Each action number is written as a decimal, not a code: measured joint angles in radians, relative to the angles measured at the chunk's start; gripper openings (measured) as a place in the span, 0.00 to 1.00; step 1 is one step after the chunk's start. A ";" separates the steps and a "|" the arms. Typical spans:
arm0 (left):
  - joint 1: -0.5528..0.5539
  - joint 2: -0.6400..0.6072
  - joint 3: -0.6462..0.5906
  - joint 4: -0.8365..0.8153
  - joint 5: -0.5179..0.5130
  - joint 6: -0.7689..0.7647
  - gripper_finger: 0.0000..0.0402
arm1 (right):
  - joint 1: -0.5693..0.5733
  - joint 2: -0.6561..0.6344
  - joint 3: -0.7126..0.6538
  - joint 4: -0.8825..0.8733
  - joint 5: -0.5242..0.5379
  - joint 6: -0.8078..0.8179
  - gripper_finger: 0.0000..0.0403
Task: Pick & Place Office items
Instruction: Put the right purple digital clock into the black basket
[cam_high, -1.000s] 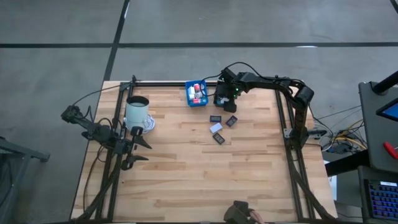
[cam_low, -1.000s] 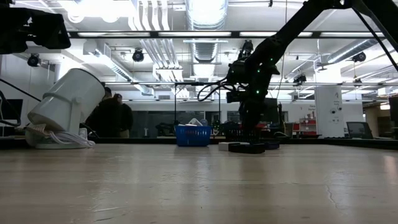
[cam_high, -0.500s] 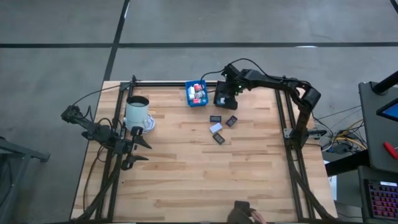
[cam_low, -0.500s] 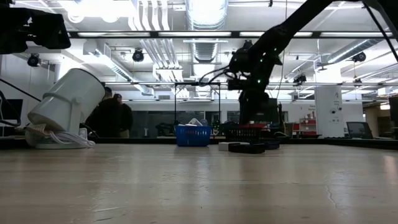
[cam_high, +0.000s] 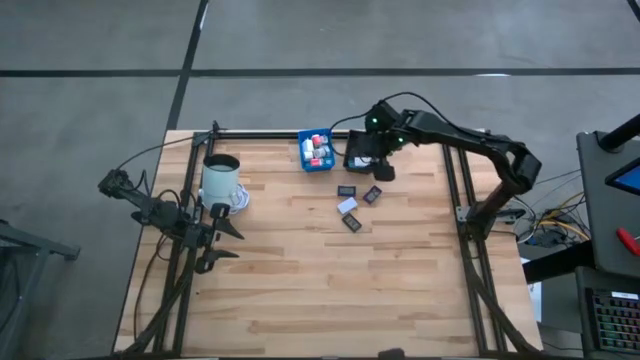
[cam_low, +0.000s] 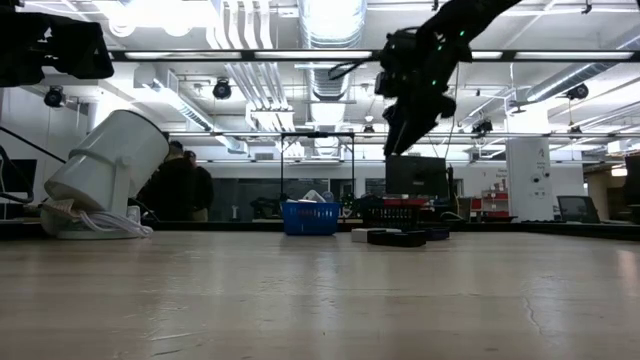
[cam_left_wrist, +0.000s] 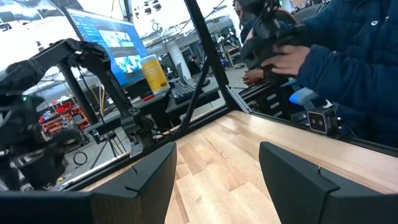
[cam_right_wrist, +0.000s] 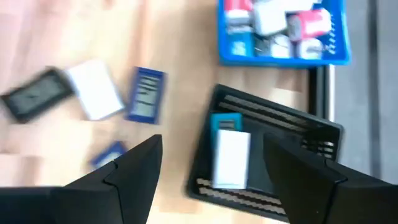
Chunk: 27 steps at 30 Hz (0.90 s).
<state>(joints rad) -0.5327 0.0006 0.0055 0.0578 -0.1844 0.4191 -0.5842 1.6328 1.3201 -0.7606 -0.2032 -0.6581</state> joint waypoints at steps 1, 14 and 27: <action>0.000 0.000 0.000 0.000 0.000 0.000 0.58 | 0.008 -0.015 0.000 -0.020 -0.007 -0.001 0.68; 0.000 0.000 0.000 0.000 0.000 0.000 0.58 | 0.178 -0.128 -0.017 -0.126 -0.061 -0.023 0.68; 0.000 0.000 0.000 0.000 0.000 0.000 0.58 | 0.250 -0.128 -0.166 -0.082 -0.058 -0.031 0.68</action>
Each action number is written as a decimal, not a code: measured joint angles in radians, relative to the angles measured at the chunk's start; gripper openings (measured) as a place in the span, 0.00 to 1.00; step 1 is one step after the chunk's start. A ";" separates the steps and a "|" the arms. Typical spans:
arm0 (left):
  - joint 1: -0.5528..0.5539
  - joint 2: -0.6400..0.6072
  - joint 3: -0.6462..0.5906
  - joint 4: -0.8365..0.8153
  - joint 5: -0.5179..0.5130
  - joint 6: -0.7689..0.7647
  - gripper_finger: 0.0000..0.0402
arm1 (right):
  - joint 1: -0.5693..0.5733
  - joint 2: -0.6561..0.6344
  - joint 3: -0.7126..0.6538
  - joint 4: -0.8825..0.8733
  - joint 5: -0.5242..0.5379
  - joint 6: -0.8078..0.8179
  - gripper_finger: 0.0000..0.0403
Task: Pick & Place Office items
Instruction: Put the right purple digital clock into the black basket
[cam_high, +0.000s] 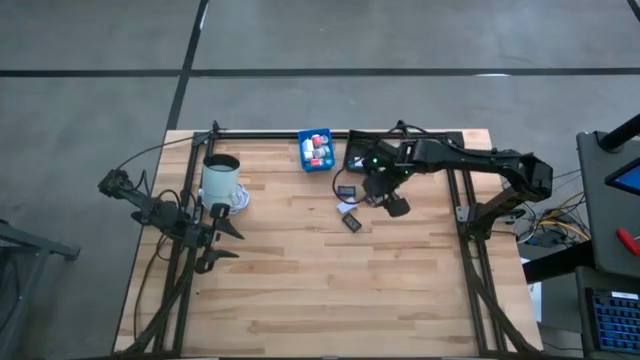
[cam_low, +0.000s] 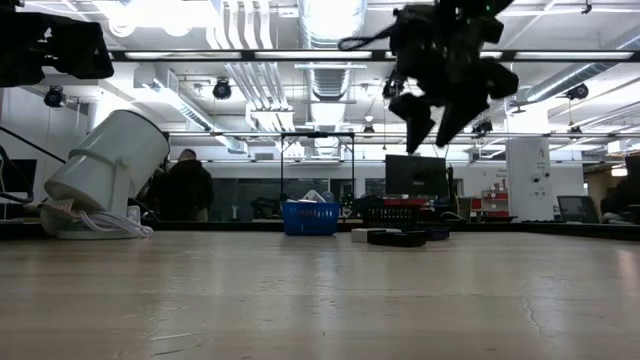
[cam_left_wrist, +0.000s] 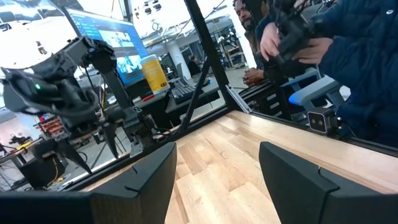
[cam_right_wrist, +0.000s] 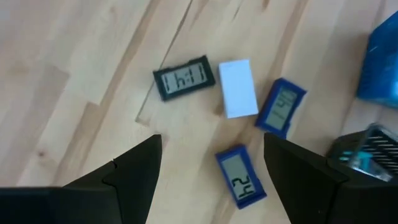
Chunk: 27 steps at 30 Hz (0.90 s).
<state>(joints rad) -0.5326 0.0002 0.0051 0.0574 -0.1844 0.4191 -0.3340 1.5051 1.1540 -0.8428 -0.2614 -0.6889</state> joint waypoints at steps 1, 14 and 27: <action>0.000 0.000 0.000 0.000 0.000 0.000 0.58 | 0.000 0.000 -0.024 0.025 0.002 -0.010 0.67; 0.000 0.000 0.000 0.000 0.000 0.000 0.58 | -0.011 0.000 -0.255 0.294 0.124 -0.167 0.66; 0.000 0.000 0.000 0.000 0.000 0.000 0.58 | -0.036 0.002 -0.362 0.486 0.196 -0.242 0.66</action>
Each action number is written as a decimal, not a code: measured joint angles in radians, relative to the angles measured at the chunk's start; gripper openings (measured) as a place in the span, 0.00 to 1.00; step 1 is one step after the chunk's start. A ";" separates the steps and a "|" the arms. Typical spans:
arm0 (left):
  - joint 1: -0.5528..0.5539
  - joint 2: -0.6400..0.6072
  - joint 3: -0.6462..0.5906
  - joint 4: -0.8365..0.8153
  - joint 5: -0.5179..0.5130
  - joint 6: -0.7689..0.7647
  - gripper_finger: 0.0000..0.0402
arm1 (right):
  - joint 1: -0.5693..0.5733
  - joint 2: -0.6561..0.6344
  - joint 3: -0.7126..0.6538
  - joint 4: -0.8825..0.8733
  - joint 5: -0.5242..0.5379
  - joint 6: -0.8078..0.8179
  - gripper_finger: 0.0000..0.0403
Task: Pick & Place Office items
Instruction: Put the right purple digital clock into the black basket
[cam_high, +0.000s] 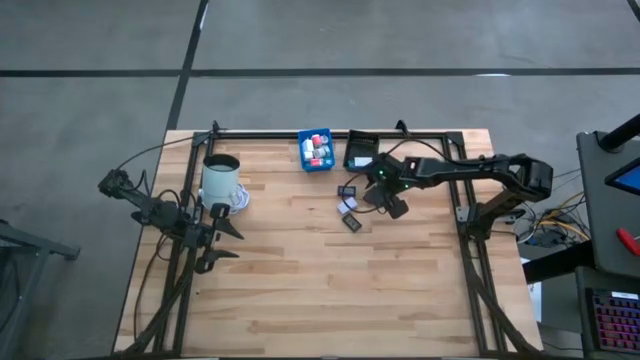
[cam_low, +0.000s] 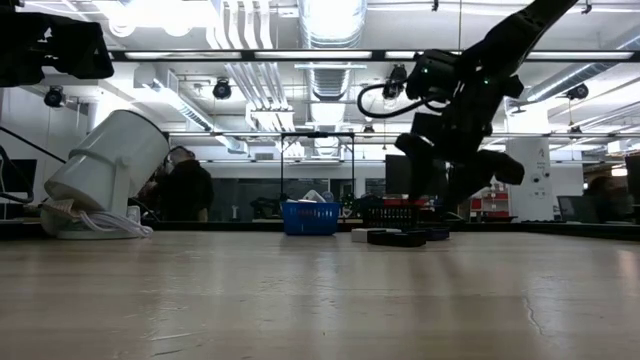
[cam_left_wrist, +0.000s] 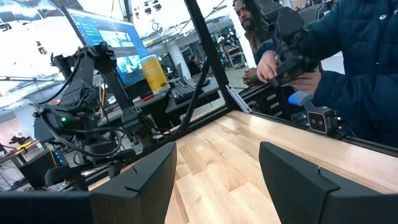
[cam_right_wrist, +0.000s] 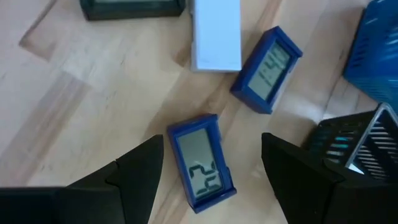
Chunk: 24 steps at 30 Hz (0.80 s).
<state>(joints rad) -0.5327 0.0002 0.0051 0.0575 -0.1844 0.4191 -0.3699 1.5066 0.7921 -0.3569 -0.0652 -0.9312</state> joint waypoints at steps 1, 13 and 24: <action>0.000 0.000 0.000 0.000 0.000 0.000 0.58 | -0.007 0.000 -0.002 -0.001 -0.013 -0.020 0.66; 0.000 0.000 0.000 0.000 0.000 0.000 0.58 | -0.096 0.010 -0.011 0.002 -0.177 -0.094 0.64; 0.000 0.000 0.000 0.000 0.000 0.000 0.58 | -0.130 0.138 0.000 0.036 -0.201 -0.120 0.63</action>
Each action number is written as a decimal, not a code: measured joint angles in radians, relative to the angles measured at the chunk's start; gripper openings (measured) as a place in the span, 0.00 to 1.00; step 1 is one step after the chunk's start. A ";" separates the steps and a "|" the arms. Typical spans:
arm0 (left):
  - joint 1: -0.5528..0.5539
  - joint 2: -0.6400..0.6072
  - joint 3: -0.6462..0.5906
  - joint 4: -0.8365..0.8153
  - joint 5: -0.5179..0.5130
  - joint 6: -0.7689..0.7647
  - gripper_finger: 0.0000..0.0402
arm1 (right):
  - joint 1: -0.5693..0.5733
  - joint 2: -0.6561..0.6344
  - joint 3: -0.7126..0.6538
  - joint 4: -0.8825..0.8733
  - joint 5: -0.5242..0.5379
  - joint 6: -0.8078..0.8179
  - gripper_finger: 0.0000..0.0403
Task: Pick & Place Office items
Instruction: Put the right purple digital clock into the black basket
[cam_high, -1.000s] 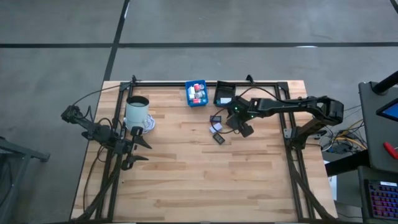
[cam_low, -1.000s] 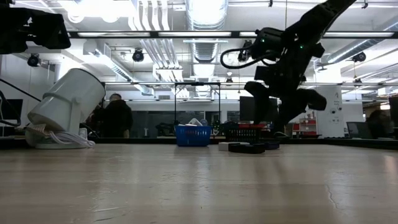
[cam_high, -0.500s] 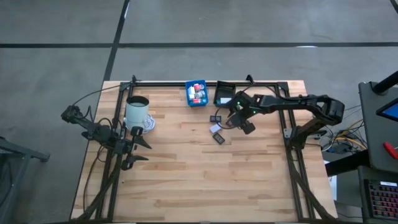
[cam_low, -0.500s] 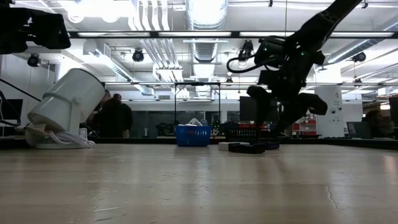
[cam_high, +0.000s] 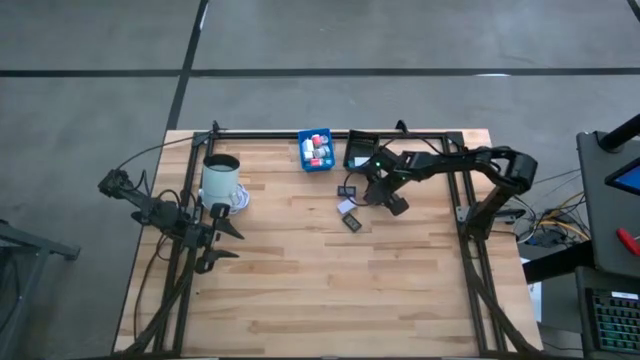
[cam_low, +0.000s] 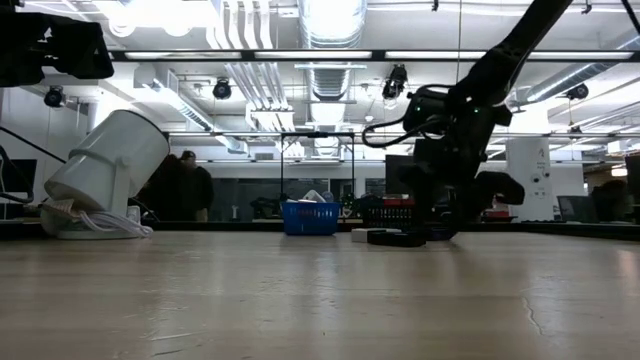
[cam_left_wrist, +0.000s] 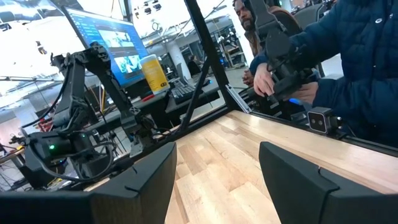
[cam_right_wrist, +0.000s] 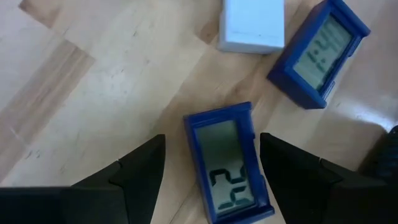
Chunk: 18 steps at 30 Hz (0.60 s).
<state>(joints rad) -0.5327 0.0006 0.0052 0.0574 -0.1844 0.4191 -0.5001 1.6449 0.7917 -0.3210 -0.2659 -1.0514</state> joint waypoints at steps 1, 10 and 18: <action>0.000 0.000 0.000 0.000 0.000 0.000 0.58 | -0.004 0.004 0.002 0.001 -0.001 -0.001 0.62; 0.000 0.000 0.000 0.000 0.000 0.000 0.58 | -0.033 0.021 0.010 0.005 -0.015 -0.004 0.61; 0.000 0.000 0.000 0.000 0.000 0.000 0.58 | -0.049 0.022 0.010 0.013 -0.008 0.014 0.59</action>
<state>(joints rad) -0.5327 0.0006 0.0051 0.0574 -0.1844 0.4191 -0.5494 1.6665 0.8021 -0.3081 -0.2737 -1.0370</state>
